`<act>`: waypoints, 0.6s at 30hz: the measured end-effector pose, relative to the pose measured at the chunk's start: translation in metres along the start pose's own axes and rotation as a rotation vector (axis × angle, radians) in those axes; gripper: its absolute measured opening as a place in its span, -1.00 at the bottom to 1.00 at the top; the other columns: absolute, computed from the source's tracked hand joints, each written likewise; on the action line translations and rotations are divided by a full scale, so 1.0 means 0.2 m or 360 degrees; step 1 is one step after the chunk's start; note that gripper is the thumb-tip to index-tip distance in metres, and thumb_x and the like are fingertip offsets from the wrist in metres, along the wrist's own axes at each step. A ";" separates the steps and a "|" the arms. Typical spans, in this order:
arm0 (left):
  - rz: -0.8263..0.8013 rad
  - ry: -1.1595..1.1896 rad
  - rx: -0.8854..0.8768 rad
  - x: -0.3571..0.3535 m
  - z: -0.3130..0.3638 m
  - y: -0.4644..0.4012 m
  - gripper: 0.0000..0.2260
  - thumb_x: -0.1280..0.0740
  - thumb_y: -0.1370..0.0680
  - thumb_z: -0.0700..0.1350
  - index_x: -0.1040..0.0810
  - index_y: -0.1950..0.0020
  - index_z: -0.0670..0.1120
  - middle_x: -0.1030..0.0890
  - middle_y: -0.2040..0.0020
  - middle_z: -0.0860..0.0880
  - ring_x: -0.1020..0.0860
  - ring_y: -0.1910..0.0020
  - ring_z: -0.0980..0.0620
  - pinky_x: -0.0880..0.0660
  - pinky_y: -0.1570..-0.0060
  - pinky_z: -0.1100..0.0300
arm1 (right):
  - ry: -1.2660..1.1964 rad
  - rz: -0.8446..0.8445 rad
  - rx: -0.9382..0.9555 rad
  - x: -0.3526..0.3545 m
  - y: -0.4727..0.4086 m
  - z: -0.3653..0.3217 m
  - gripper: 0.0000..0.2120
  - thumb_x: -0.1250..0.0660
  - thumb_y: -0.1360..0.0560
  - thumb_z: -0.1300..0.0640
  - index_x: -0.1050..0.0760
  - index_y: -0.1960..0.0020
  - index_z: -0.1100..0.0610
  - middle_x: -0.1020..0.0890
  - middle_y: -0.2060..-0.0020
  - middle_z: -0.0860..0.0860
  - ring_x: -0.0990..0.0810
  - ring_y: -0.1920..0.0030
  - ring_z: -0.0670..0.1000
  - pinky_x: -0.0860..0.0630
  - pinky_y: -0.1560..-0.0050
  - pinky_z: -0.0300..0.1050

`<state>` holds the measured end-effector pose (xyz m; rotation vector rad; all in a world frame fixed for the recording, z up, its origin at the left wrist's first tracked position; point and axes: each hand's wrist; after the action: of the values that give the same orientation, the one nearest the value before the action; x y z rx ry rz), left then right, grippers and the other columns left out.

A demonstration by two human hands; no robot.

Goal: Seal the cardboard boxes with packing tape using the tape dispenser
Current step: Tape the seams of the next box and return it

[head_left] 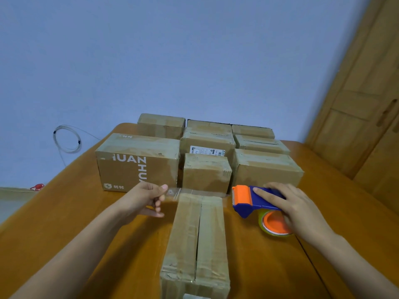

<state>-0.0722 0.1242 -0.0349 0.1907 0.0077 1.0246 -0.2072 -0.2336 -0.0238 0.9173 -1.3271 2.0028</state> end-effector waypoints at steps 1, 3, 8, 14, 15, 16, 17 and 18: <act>0.0009 0.0030 0.0018 -0.01 -0.03 0.00 -0.71 -0.25 -0.59 -0.05 -0.47 0.27 -0.18 -0.45 0.41 -0.06 -0.49 0.41 0.02 -0.62 0.07 -0.07 | -0.0044 -0.0003 -0.0027 -0.03 0.02 -0.01 -0.05 -0.63 -0.09 0.36 -0.35 -0.38 0.00 -0.60 -0.10 0.10 -0.58 -0.03 0.11 -0.56 0.14 -0.03; 0.0031 0.0085 0.0046 -0.06 -0.07 0.01 -0.71 -0.24 -0.60 -0.05 -0.45 0.26 -0.18 -0.44 0.40 -0.06 -0.47 0.41 0.02 -0.61 0.18 0.04 | -0.0152 -0.0007 -0.0083 -0.08 0.06 -0.05 -0.08 -0.62 -0.13 0.35 -0.34 -0.39 -0.01 -0.56 -0.13 0.06 -0.48 -0.08 0.05 -0.56 0.13 -0.04; 0.0121 0.0048 -0.0028 -0.20 -0.18 -0.01 -0.66 -0.16 -0.63 0.01 -0.44 0.25 -0.16 -0.46 0.37 -0.09 -0.45 0.42 0.03 -0.48 0.38 0.24 | -0.0275 0.0020 -0.0163 -0.15 0.08 -0.15 -0.10 -0.61 -0.12 0.38 -0.37 -0.37 0.01 -0.52 -0.13 0.03 -0.39 -0.07 -0.01 -0.55 0.14 -0.09; 0.0429 -0.0336 -0.0353 -0.29 -0.24 -0.01 -0.55 -0.13 -0.57 0.15 -0.52 0.21 -0.20 -0.55 0.36 0.00 -0.49 0.35 0.07 -0.42 0.28 0.19 | -0.0318 -0.0020 -0.0193 -0.18 0.07 -0.16 -0.10 -0.61 -0.15 0.36 -0.35 -0.39 -0.01 -0.56 -0.13 0.04 -0.39 -0.09 -0.03 -0.54 0.12 -0.10; 0.0448 -0.0387 -0.0357 -0.29 -0.24 -0.01 -0.54 -0.12 -0.57 0.17 -0.56 0.17 -0.19 -0.59 0.31 -0.02 -0.52 0.30 0.04 -0.43 0.24 0.17 | -0.0318 -0.0023 -0.0196 -0.18 0.07 -0.16 -0.10 -0.61 -0.15 0.36 -0.35 -0.39 -0.01 -0.56 -0.12 0.04 -0.39 -0.09 -0.03 -0.55 0.12 -0.10; 0.0457 -0.0423 -0.0331 -0.29 -0.25 -0.01 -0.55 -0.11 -0.59 0.16 -0.60 0.14 -0.15 -0.63 0.26 -0.03 -0.55 0.26 0.05 -0.43 0.23 0.20 | -0.0312 -0.0023 -0.0198 -0.18 0.07 -0.16 -0.10 -0.62 -0.14 0.36 -0.35 -0.39 -0.02 -0.57 -0.12 0.05 -0.39 -0.09 -0.03 -0.55 0.13 -0.09; 0.0464 -0.0455 -0.0285 -0.29 -0.25 -0.02 -0.58 -0.10 -0.62 0.13 -0.61 0.13 -0.11 -0.65 0.23 -0.02 -0.57 0.25 0.08 -0.41 0.25 0.24 | -0.0303 -0.0024 -0.0196 -0.18 0.07 -0.17 -0.09 -0.62 -0.13 0.35 -0.35 -0.39 -0.02 -0.58 -0.11 0.05 -0.39 -0.08 -0.03 -0.55 0.14 -0.09; 0.0466 -0.0481 -0.0232 -0.29 -0.25 -0.01 -0.58 -0.09 -0.64 0.11 -0.62 0.13 -0.11 -0.64 0.23 -0.02 -0.56 0.26 0.10 -0.39 0.27 0.27 | -0.0296 -0.0027 -0.0191 -0.18 0.07 -0.17 -0.08 -0.62 -0.13 0.35 -0.35 -0.38 -0.02 -0.58 -0.11 0.04 -0.39 -0.08 -0.03 -0.56 0.14 -0.10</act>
<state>-0.1056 0.0810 -0.0896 0.2162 -0.3779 1.2737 -0.2041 -0.2097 -0.0686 1.0752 -1.5173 1.8385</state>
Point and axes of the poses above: each hand's wrist, its own y-axis away from the middle knuckle, its own x-axis out of the back of the hand, z = x × y
